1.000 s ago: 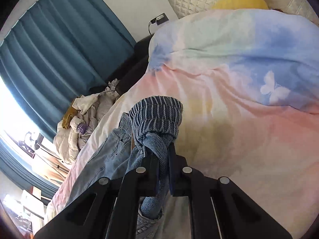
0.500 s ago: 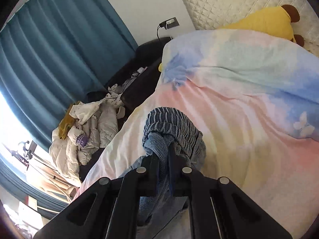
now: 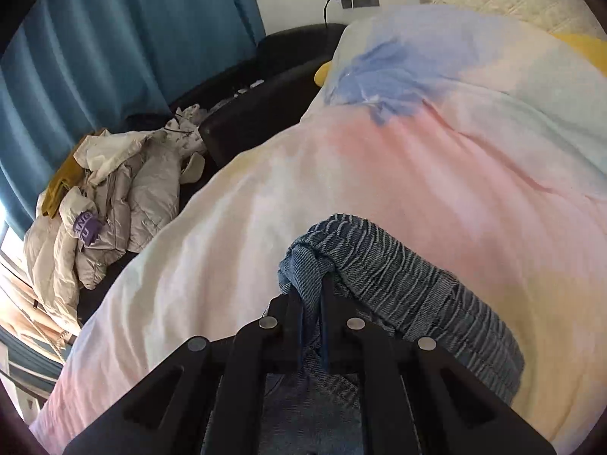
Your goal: Fold clothes
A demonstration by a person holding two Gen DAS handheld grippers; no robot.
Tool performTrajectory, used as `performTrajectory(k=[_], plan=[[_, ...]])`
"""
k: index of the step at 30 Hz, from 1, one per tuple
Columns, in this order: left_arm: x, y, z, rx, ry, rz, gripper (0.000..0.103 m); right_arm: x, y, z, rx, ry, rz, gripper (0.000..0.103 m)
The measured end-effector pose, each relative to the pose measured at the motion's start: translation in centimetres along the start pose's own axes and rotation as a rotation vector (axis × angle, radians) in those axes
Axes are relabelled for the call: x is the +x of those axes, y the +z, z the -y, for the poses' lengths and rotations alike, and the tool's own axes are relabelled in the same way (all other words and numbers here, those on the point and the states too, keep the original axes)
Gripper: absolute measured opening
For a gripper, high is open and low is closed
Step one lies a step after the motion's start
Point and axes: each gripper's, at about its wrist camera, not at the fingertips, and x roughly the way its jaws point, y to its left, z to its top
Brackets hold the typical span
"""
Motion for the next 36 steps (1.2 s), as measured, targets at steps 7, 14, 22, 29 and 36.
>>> performTrajectory(k=[7, 14, 22, 29, 36], plan=[[-2.7, -0.9, -0.9, 0.043, -0.13, 0.008, 0.005, 1.9, -1.3, 0.7, 0.009, 0.066, -0.026, 0.017], [-9.1, -5.8, -5.2, 0.048, -0.387, 0.008, 0.045, -4.2, -2.5, 1.8, 0.042, 0.177, -0.1, 0.051], [-10.4, -14.1, -11.3, 0.05, -0.503, -0.178, 0.051, -11.4, -6.3, 7.1, 0.087, 0.199, -0.158, 0.065], [-5.9, -17.1, -12.6, 0.006, -0.552, -0.293, 0.051, -12.0, -11.1, 12.3, 0.24, 0.26, -0.279, 0.065], [-1.4, -16.9, -12.1, -0.068, -0.647, -0.276, 0.051, -9.0, -14.1, 14.2, 0.399, 0.259, -0.323, 0.066]])
